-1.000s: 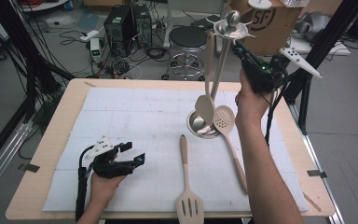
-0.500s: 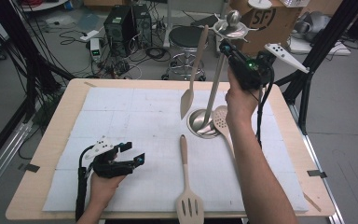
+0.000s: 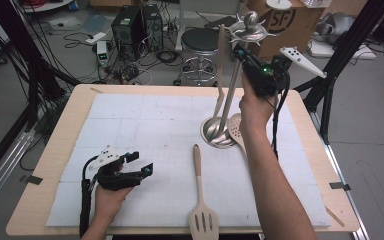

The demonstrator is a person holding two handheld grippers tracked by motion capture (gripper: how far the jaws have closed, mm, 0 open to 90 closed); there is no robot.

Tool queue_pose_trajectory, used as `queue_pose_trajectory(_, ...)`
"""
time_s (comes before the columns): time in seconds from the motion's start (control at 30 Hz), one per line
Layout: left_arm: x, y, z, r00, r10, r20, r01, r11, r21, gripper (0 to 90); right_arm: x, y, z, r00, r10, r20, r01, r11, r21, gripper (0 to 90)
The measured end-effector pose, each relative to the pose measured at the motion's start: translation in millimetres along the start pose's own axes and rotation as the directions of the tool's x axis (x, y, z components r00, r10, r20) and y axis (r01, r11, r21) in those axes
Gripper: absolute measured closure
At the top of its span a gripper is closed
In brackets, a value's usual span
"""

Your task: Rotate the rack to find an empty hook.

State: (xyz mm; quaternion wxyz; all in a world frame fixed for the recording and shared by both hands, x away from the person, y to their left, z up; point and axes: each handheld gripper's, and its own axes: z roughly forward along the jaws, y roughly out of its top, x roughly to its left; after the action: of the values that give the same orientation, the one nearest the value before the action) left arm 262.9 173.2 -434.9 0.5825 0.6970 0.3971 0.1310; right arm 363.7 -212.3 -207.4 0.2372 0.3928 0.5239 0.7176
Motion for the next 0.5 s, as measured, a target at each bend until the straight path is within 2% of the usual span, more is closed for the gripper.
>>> queue_pose_trajectory(0.13, -1.0, -0.1, 0.1, 1.0000, -0.001, 0.000, 0.001, 1.0000, -0.001, 24.4, -8.6, -0.1, -9.3, 0.9998, 0.002, 0.020, -0.002, 1.000, -0.010, 89.9)
queue_pose_trajectory(0.3, -1.3, -0.1, 0.7, 1.0000, 0.003, 0.004, -0.003, 1.0000, 0.003, 24.3, -24.7, 4.0, -23.8, 0.9976, 0.042, 0.055, -0.040, 0.998, -0.037, 89.9)
queue_pose_trajectory(0.4, -1.2, -0.3, 1.0, 1.0000, 0.003, 0.001, -0.003, 1.0000, 0.004, 24.3, -30.9, 10.0, -28.0, 0.9956, 0.071, 0.061, -0.067, 0.995, -0.067, 89.9)
queue_pose_trajectory(0.5, -0.6, -0.6, 1.5, 1.0000, 0.007, 0.002, -0.007, 0.9999, 0.007, 24.3, -32.2, 14.6, -29.4, 0.9960, 0.070, 0.056, -0.065, 0.995, -0.075, 89.9)
